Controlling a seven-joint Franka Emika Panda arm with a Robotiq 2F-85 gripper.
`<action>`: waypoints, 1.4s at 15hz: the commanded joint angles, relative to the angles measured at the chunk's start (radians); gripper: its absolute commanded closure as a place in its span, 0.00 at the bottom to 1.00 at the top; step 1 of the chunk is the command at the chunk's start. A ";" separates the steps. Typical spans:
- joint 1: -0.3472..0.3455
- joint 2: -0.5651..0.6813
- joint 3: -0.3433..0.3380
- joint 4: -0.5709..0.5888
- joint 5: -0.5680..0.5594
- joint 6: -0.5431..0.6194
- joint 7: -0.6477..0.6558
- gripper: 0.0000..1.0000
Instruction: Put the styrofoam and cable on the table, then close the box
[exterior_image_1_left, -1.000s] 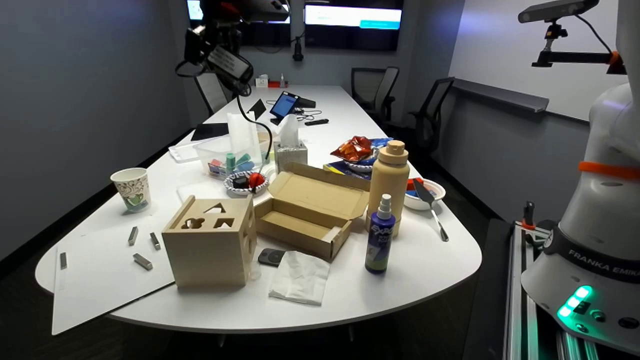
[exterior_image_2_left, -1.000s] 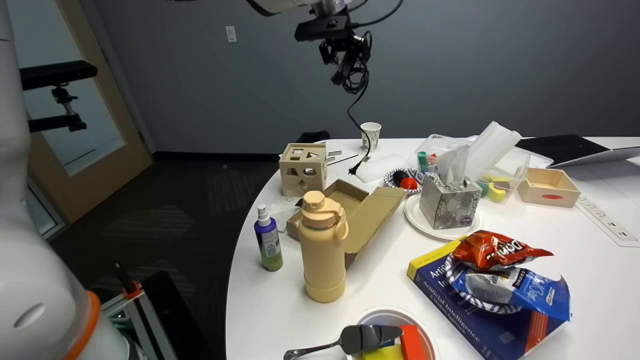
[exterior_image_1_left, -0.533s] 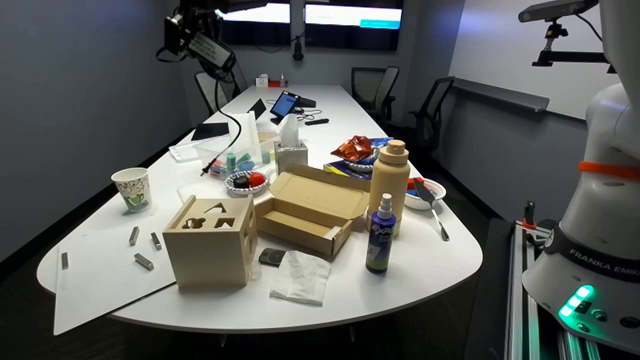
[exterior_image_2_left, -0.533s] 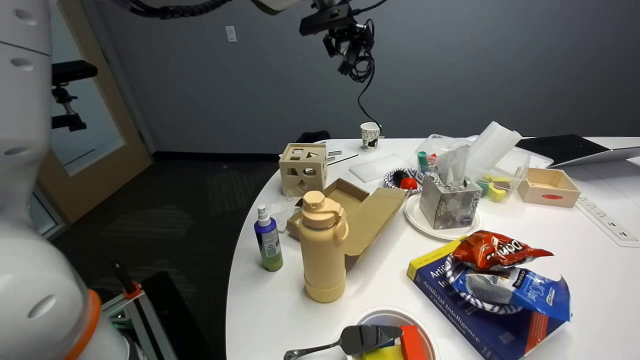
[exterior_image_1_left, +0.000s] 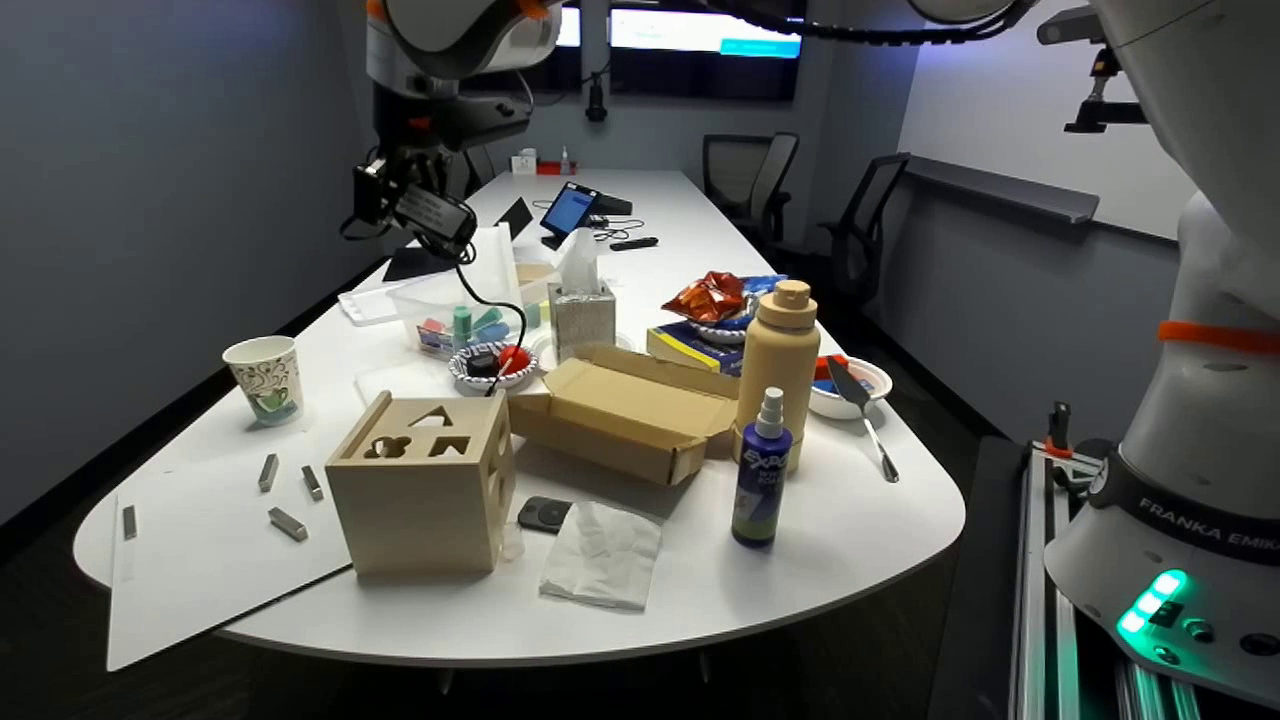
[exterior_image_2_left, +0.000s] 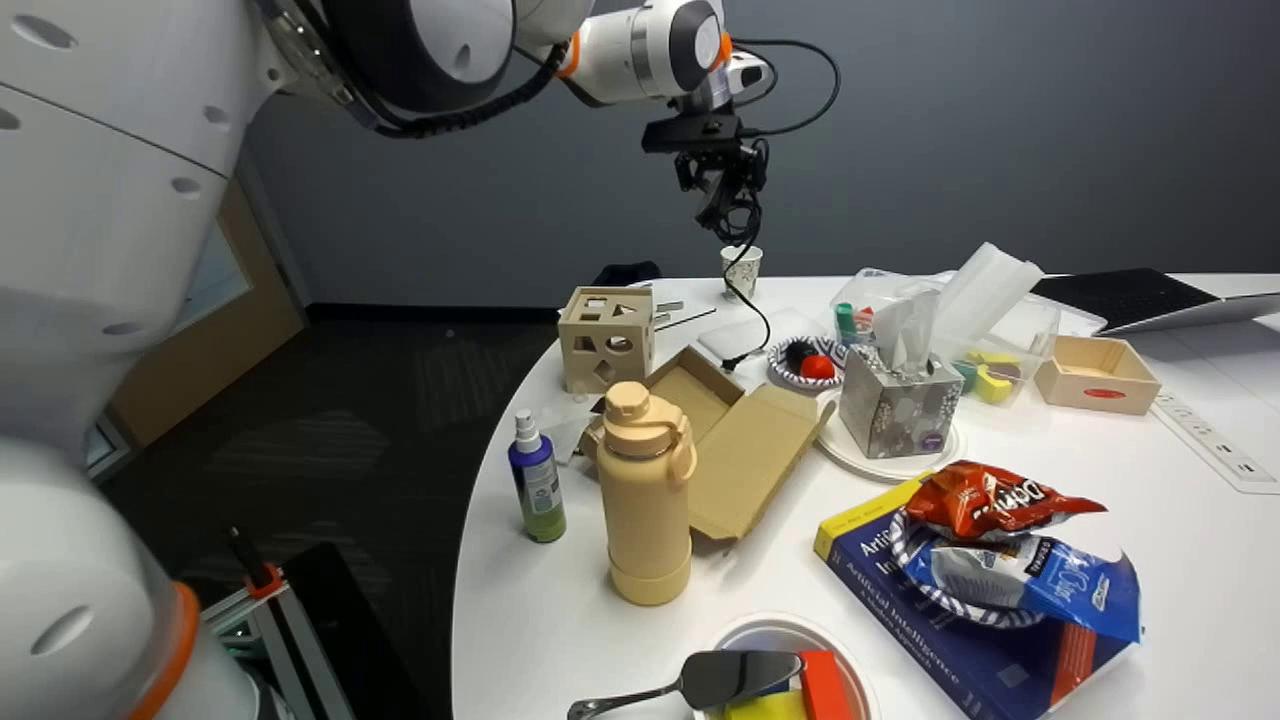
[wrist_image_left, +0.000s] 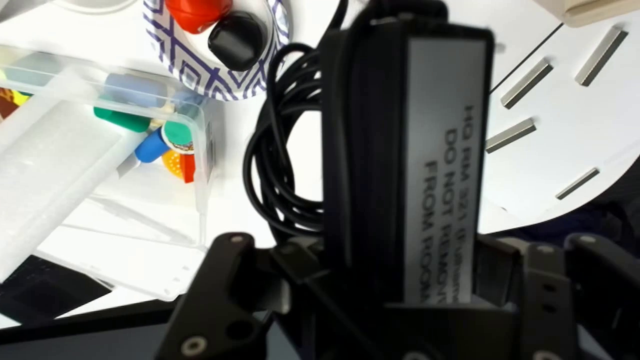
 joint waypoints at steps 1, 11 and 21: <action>-0.019 0.119 0.034 0.163 0.072 -0.030 -0.091 0.93; -0.029 0.267 0.066 0.332 0.165 -0.153 -0.171 0.34; -0.047 0.202 0.024 0.272 0.124 -0.334 -0.121 0.00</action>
